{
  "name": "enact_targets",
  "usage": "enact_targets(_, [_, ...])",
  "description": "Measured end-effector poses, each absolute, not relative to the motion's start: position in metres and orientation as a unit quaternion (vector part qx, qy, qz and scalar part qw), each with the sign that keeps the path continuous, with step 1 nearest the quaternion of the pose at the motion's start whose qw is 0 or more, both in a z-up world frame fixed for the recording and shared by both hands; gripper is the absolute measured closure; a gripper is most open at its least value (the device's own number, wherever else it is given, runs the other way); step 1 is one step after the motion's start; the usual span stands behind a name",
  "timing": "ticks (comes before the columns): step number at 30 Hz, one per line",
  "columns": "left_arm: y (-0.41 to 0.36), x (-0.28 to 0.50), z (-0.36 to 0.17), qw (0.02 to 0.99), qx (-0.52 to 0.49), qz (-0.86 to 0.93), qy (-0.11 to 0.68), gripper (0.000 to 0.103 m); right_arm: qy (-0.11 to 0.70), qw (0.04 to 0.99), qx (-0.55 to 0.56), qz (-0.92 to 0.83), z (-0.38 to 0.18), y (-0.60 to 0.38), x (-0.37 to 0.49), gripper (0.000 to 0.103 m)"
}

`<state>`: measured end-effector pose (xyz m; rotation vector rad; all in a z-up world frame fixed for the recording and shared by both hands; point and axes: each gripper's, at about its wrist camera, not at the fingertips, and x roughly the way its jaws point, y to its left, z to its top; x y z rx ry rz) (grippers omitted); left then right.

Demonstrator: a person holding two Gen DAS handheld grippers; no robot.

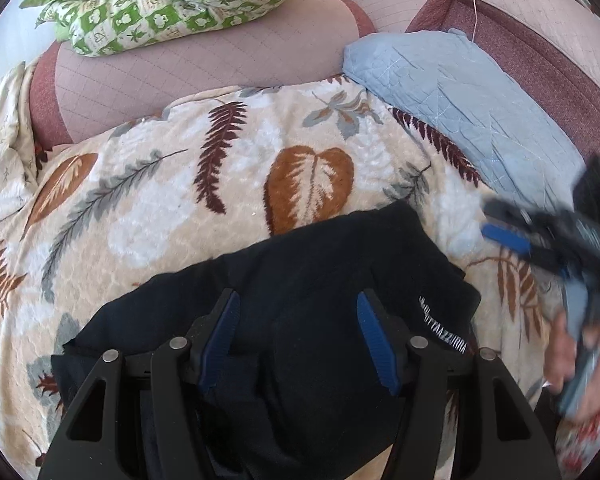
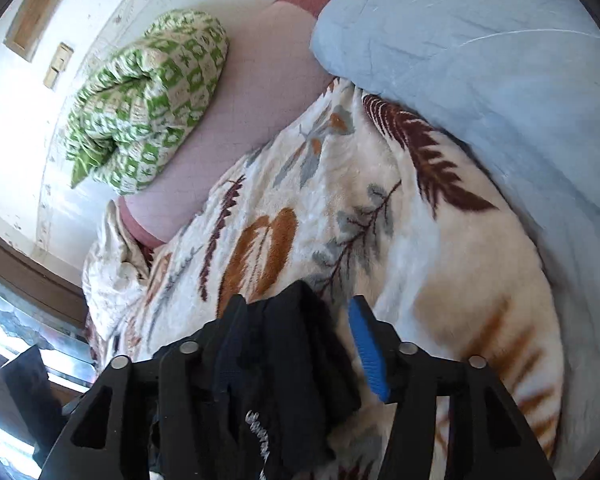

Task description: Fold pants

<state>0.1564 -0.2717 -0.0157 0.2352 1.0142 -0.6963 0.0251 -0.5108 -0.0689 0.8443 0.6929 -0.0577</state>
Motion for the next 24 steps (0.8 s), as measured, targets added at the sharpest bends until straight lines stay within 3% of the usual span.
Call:
enact_targets(8, [-0.326, 0.178, -0.020, 0.790, 0.113, -0.348, 0.492, 0.043, 0.372, 0.826, 0.422, -0.019, -0.111, -0.481, 0.009, 0.033])
enact_targets(18, [-0.416, 0.201, -0.054, 0.724, 0.174, -0.417, 0.520, 0.042, 0.390, 0.843, 0.369, -0.019, -0.119, -0.468, 0.032, 0.033])
enact_targets(24, [-0.446, 0.194, -0.086, 0.699, 0.249, -0.421, 0.522, 0.043, 0.385, 0.861, 0.332, -0.015, -0.112, -0.457, 0.033, 0.041])
